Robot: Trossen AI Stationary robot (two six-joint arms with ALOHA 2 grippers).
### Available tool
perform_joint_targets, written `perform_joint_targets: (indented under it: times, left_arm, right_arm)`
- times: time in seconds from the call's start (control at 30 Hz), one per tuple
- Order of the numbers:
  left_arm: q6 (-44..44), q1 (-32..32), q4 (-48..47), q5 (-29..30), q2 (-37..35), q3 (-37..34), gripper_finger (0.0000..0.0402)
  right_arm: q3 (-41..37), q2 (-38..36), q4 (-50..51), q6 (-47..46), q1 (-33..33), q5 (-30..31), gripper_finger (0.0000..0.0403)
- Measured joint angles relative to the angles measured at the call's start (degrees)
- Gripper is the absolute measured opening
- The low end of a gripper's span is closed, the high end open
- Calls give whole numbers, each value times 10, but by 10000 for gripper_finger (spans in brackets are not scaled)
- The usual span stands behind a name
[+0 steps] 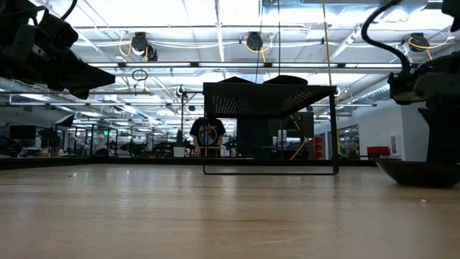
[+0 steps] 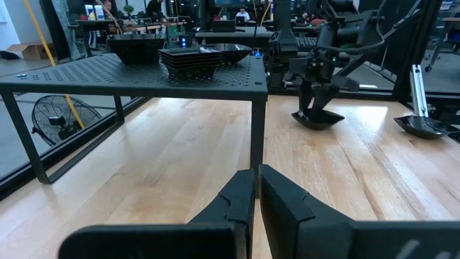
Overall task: Pick & Place Mini shaped plates
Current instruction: Stack the leaf shaped plate on top of the leaf shaped plate on the shelf
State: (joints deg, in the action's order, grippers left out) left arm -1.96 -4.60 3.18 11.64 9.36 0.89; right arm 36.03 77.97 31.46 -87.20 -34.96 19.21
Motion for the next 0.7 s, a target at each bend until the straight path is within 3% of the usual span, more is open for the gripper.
perform_joint_targets:
  times: [0.23,0.47,0.7]
  left_arm:
    - [0,0,0,0,0,0,26]
    - [0,0,0,0,0,0,26]
    - [0,0,0,0,0,0,26]
  right_arm:
    - [0,-21,-2,10,0,0,87]
    - [0,-23,-5,44,0,1,9]
    - [1,-23,-13,71,0,1,2]
